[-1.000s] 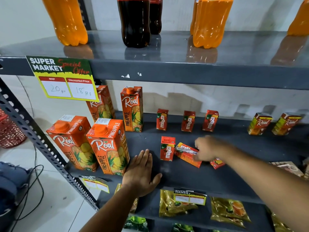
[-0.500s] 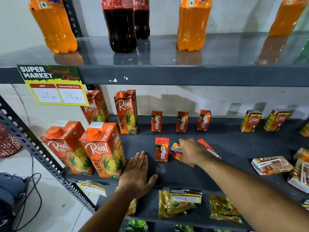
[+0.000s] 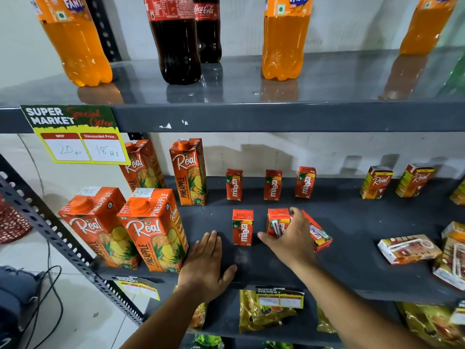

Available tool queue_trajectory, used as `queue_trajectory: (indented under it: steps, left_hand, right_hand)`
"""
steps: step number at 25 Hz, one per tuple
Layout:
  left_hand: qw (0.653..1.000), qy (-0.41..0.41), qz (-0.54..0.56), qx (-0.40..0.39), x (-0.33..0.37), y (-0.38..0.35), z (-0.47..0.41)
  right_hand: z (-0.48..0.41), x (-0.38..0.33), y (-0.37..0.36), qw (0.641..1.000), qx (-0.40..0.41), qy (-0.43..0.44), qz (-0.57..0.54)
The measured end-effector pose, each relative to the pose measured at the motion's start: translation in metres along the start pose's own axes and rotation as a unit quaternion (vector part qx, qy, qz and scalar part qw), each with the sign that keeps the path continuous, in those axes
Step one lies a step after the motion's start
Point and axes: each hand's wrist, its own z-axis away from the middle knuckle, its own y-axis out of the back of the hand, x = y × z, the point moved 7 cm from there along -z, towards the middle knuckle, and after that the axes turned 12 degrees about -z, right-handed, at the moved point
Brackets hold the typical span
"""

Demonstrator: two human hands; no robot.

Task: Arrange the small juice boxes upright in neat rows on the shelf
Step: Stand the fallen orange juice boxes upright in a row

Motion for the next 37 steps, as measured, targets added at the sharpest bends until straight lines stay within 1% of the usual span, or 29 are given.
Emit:
queue_trajectory:
  steps: [3,4,5,7,9,10,12,13,15,18,19,21,25,26,27,29,31,33,34,36,37]
  left_hand:
    - [1.0,0.002,-0.001,-0.004,-0.001,-0.001,-0.002]
    - [1.0,0.0,-0.005,-0.006,0.0,-0.002,-0.003]
    - [1.0,-0.001,-0.008,-0.008,0.0,-0.002,-0.003]
    - [1.0,0.001,-0.01,-0.011,0.001,-0.002,-0.002]
    - [1.0,0.001,-0.007,-0.01,0.0,-0.001,-0.002]
    - [1.0,0.0,-0.007,-0.009,0.0,0.0,-0.001]
    - [1.0,0.001,-0.011,-0.009,0.001,-0.001,0.0]
    - [1.0,0.003,-0.012,-0.009,0.0,-0.001,-0.001]
    - [1.0,0.006,-0.014,-0.008,0.0,-0.001,-0.001]
    - [1.0,0.006,-0.013,-0.004,0.0,-0.002,-0.002]
    - [1.0,0.005,-0.014,-0.005,0.0,-0.002,-0.002]
    - [1.0,0.005,-0.017,-0.006,0.0,-0.003,-0.002]
    - [1.0,0.005,-0.02,0.003,0.0,-0.002,-0.002]
    - [1.0,0.002,-0.02,0.003,0.0,-0.003,-0.002]
    - [1.0,0.002,-0.019,0.003,0.0,-0.003,-0.002]
    - [1.0,0.003,-0.018,0.005,0.0,-0.003,-0.001]
    - [1.0,0.002,-0.014,0.007,0.0,-0.002,-0.001]
    - [1.0,0.001,-0.007,0.008,0.0,-0.002,-0.001]
    - [1.0,0.001,-0.004,0.011,0.0,-0.002,-0.002]
    - [1.0,-0.001,-0.005,0.014,0.0,-0.002,-0.002]
    - [1.0,0.0,-0.008,0.014,0.0,-0.002,-0.001]
  right_hand:
    - [-0.005,-0.024,0.021,0.999,0.002,0.036,-0.002]
    - [-0.011,-0.032,0.023,0.998,-0.014,0.047,0.036]
    - [-0.016,-0.037,0.023,0.993,-0.037,0.055,0.097]
    - [-0.025,-0.048,0.021,0.971,-0.084,0.082,0.207]
    - [-0.032,-0.06,0.017,0.946,-0.144,0.127,0.26]
    - [-0.034,-0.066,0.013,0.925,-0.196,0.163,0.281]
    - [-0.033,-0.077,0.008,0.861,-0.308,0.23,0.332]
    - [-0.032,-0.08,0.008,0.831,-0.343,0.259,0.354]
    - [-0.031,-0.082,0.007,0.785,-0.368,0.316,0.385]
    - [-0.027,-0.085,0.005,0.749,-0.367,0.381,0.4]
    - [-0.026,-0.086,0.007,0.747,-0.364,0.387,0.4]
    - [-0.03,-0.085,0.015,0.766,-0.366,0.349,0.397]
    - [-0.041,-0.073,0.025,0.827,-0.391,0.198,0.354]
    - [-0.042,-0.07,0.023,0.837,-0.385,0.174,0.347]
    - [-0.043,-0.068,0.019,0.844,-0.373,0.171,0.346]
    - [-0.043,-0.068,0.011,0.848,-0.345,0.202,0.347]
    - [-0.044,-0.064,0.005,0.851,-0.356,0.194,0.334]
    - [-0.047,-0.057,0.008,0.854,-0.394,0.131,0.315]
    - [-0.05,-0.054,0.014,0.862,-0.401,0.091,0.298]
    - [-0.063,-0.044,0.031,0.889,-0.368,0.027,0.272]
    - [-0.068,-0.037,0.041,0.897,-0.337,0.004,0.286]
